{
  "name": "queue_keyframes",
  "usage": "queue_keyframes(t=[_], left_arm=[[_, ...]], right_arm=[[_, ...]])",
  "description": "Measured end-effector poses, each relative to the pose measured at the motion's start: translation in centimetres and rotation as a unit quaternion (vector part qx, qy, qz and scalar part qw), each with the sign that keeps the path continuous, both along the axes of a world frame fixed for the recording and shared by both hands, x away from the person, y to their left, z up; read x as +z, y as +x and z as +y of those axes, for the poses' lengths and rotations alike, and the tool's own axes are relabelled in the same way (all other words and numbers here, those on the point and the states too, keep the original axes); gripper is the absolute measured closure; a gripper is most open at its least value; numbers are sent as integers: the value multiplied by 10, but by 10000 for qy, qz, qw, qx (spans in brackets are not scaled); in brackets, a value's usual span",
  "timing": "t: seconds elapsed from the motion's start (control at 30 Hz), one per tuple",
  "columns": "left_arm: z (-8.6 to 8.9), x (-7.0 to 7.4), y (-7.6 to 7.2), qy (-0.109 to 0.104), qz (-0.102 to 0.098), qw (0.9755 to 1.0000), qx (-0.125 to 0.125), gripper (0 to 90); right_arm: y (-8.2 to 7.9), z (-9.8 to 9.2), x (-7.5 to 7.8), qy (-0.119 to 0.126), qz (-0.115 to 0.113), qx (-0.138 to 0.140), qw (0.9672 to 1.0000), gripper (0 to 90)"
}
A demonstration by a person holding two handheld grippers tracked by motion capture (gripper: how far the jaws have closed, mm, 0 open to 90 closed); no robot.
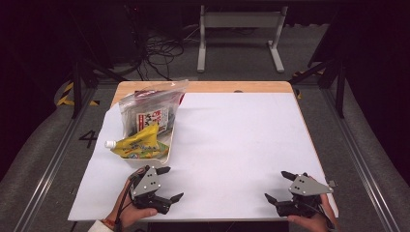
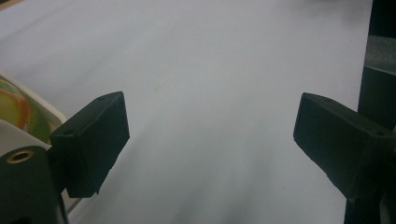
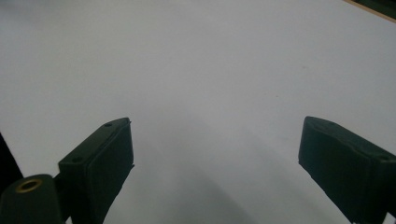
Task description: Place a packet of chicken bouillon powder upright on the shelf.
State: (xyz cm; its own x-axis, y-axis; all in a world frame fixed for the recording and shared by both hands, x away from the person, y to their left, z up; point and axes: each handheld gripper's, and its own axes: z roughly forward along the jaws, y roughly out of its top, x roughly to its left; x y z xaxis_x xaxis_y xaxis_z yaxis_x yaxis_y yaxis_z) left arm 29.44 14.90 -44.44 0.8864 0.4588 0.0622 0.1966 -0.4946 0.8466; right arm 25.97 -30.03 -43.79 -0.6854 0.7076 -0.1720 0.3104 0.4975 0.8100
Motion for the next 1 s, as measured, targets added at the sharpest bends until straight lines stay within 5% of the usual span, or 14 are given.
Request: queue_keyframes(t=[0.3, 0.53, 1.0], left_arm=[[-1, -3, 3, -4, 64, 10000, 27, 104], [6, -4, 4, 14, 47, 9999, 98, 99], [9, -2, 8, 55, 39, 9998, 167, 95]], right_arm=[[5, -11, -1, 378, -83, -368, 9986, 91], [6, -7, 3, 349, -220, -460, 9981, 94], [7, -8, 0, 193, -117, -439, 9988, 102]])
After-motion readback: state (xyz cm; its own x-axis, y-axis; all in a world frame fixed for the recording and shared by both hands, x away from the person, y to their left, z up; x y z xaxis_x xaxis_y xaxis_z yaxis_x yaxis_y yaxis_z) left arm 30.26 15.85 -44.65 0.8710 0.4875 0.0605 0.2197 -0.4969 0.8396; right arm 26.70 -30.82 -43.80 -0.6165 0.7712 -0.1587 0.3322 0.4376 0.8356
